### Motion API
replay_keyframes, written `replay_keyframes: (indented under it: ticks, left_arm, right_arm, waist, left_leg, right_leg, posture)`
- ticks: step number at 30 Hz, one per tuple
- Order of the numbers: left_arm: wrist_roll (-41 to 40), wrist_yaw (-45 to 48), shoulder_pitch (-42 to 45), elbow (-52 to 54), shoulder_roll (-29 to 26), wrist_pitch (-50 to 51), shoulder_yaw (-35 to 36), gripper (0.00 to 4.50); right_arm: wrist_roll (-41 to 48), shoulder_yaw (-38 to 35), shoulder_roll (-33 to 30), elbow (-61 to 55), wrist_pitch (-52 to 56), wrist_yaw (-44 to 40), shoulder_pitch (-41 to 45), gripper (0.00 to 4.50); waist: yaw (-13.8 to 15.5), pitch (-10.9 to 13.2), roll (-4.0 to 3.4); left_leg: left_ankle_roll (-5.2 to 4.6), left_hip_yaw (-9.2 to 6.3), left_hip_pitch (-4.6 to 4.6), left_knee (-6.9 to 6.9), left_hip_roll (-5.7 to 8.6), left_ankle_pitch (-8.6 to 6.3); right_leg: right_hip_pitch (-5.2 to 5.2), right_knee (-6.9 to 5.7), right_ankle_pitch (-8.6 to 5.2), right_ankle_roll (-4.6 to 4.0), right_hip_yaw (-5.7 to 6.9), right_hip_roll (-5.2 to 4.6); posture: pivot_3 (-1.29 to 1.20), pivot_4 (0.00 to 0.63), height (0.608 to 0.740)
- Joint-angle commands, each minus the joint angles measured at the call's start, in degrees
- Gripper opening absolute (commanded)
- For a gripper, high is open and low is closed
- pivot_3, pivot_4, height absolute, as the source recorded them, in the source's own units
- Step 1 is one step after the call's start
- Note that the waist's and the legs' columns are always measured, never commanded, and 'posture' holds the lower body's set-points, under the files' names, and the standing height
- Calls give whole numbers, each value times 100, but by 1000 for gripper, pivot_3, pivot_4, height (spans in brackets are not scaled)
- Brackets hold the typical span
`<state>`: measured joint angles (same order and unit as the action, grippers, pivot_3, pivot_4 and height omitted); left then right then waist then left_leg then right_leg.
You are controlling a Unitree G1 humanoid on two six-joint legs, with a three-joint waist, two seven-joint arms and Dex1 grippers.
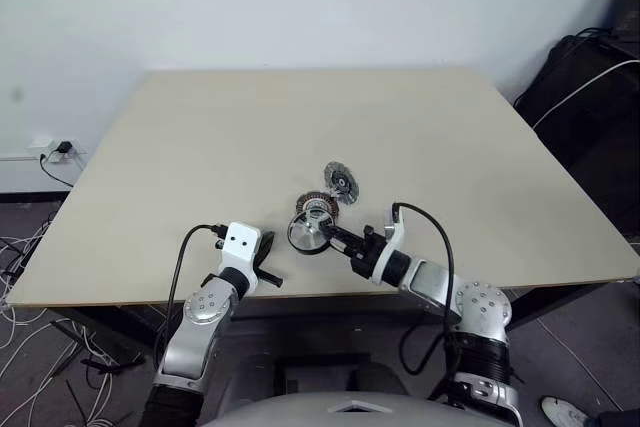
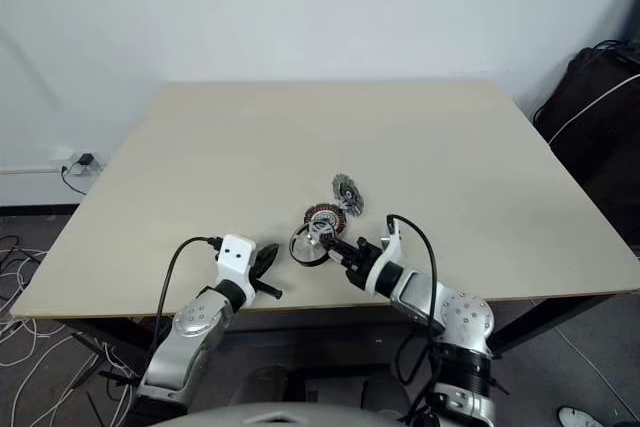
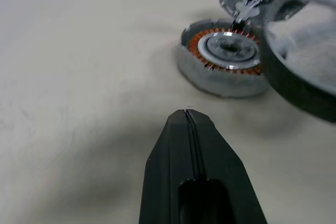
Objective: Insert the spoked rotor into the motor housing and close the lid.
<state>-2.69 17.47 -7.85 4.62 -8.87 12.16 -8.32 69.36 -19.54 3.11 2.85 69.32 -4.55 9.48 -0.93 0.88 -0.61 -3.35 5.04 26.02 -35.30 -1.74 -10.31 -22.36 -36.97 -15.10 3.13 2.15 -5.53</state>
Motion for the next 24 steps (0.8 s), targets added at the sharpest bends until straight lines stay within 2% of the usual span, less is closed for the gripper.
replay_keyframes:
  ticks: [1,7,24]
  left_arm:
    - [-11,-31,2,360,-58,8,78,0]
    - [14,-54,-45,430,-91,95,75,0]
    - [2,-58,-113,556,-135,178,74,0]
  right_arm:
    - [-218,39,161,363,-538,-192,362,432]
    - [-708,60,287,1124,-1193,-421,755,432]
    - [-1178,-322,366,2473,-2183,-1006,1506,432]
  waist:
    - [-3,0,0]
    - [0,0,0]
    - [-31,-1,-2]
  left_leg:
    - [0,1,0,0,1,0]
    - [0,1,1,-1,4,0]
    - [-1,5,-1,-3,4,1]
  right_leg:
    - [-1,0,0,0,-1,1]
    - [-1,-2,3,3,-1,4]
    - [0,-7,6,5,-2,8]
  posture:
    - [0,0,740]
    - [0,0,740]
    - [0,0,740]
